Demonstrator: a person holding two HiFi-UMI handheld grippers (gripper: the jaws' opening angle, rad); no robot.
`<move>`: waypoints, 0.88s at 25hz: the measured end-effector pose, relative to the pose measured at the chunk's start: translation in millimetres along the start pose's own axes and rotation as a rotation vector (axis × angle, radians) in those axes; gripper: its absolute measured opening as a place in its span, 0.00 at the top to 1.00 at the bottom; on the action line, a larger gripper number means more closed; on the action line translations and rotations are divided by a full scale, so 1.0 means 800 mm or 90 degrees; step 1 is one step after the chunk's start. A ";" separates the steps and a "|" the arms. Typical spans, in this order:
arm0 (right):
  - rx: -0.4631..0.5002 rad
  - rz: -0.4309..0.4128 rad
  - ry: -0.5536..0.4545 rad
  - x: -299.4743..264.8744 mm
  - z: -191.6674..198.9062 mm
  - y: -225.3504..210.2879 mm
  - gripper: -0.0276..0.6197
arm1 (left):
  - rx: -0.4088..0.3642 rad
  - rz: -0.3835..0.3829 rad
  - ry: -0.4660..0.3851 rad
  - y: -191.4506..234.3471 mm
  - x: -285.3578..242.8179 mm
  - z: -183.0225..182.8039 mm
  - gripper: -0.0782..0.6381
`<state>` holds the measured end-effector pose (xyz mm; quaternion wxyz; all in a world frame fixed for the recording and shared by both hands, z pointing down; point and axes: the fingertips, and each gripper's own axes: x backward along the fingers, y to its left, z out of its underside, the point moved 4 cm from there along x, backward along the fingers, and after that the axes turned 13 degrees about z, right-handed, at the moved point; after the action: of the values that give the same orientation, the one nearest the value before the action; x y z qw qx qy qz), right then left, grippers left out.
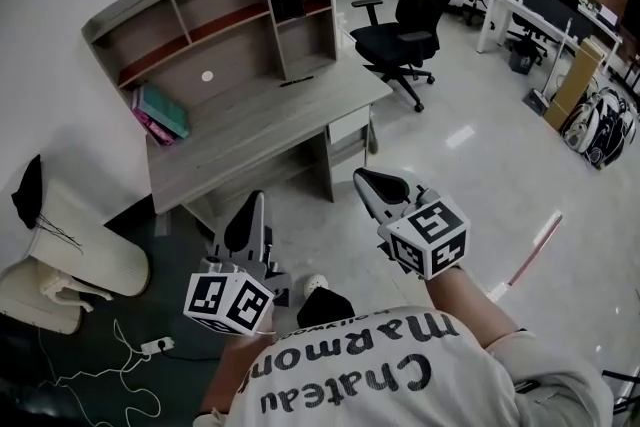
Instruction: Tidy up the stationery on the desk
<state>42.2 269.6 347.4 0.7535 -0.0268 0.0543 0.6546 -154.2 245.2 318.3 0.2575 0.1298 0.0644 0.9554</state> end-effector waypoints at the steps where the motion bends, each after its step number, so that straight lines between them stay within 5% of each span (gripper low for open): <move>1: 0.002 0.001 0.005 -0.009 0.001 -0.001 0.94 | 0.003 0.000 -0.001 0.009 -0.005 0.001 0.87; 22: -0.026 0.084 -0.002 -0.260 -0.067 -0.050 0.94 | 0.018 0.072 0.008 0.245 -0.163 -0.058 0.87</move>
<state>50.7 53.1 317.2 0.7084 -0.0373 0.0413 0.7036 -151.4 8.0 282.8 0.2005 0.1309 0.0722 0.9682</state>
